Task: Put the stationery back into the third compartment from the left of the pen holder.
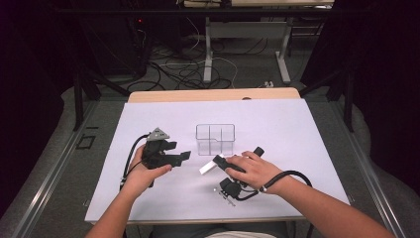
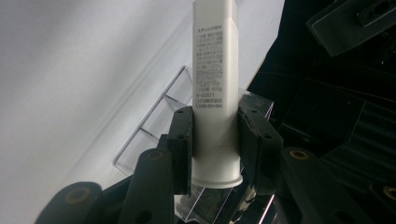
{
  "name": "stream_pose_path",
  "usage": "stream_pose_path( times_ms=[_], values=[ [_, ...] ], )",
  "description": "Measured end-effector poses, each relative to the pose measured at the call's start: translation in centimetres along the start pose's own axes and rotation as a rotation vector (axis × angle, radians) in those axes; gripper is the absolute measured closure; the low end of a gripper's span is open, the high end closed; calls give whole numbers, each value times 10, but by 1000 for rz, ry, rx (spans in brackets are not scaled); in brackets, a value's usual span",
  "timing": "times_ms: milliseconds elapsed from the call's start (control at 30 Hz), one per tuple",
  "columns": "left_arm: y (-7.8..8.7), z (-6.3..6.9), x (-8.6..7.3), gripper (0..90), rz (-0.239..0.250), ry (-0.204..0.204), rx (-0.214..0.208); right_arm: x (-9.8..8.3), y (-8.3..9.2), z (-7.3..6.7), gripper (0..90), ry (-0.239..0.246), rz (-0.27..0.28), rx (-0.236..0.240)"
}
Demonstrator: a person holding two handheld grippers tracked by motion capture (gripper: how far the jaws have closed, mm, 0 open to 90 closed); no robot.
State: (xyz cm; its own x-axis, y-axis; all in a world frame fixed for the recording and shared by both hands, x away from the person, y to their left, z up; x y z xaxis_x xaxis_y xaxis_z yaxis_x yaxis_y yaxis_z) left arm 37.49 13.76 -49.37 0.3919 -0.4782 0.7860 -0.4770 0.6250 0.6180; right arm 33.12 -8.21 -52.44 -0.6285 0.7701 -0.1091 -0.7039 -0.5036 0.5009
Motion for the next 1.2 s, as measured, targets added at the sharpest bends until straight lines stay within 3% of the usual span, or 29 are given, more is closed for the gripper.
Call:
stream_pose_path(
  times_ms=[67, 100, 233, 300, 367, 400, 533, 667, 733, 800, 867, 900, 1067, 1200],
  values=[
    [-4, 6, 3, 325, -9, -32, -7, 0, -1, 0, 670, 22, 4, -2],
    [-5, 9, 4, 328, -17, -53, -30, 1, -1, 0, 670, 41, 9, -2],
    [-13, 18, 8, 340, -33, -79, -91, 1, -1, -2, 670, 74, -1, -2],
    [-18, 23, 9, 345, -65, -96, -125, 2, -3, -1, 669, 100, 14, -11],
    [-24, 28, 9, 349, -90, -104, -125, 2, -4, -3, 670, 89, 26, -9],
    [-25, 29, 10, 356, -92, -113, -124, 2, -3, -2, 669, 107, 8, -7],
    [-30, 37, 13, 396, -125, -135, -169, 4, -3, -2, 669, 123, -5, 2],
    [-38, 45, 15, 445, -164, -164, -174, 5, -7, -5, 669, 117, 27, -8],
    [-41, 49, 15, 482, -194, -185, -180, 4, -6, -7, 669, 95, 5, -2],
    [-44, 53, 16, 509, -233, -201, -184, 5, -6, -6, 669, 102, 7, -3],
    [-48, 56, 17, 541, -250, -208, -186, 7, -7, -4, 669, 138, 17, -4],
    [-50, 59, 17, 553, -254, -203, -186, 7, -7, -5, 669, 136, 2, -2],
    [-56, 65, 21, 601, -309, -227, -186, 8, -9, -7, 669, 133, 28, -4],
    [-61, 68, 23, 640, -337, -240, -164, 10, -9, -7, 669, 140, 20, 2]
  ],
)
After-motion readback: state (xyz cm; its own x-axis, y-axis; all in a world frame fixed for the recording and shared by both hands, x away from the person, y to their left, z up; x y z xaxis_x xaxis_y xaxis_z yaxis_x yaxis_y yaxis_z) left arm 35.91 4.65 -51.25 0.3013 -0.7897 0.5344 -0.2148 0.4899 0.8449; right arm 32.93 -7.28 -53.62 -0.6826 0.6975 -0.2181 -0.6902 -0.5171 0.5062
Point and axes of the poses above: each handheld gripper's, and its own axes: y roughly backward along the jaws, x roughly out of its top, z roughly to its right, the point moved 3 cm from there along -y, roughly forward along the jaws, and after that the axes turned 11 degrees about -y, right-handed, at the moved point
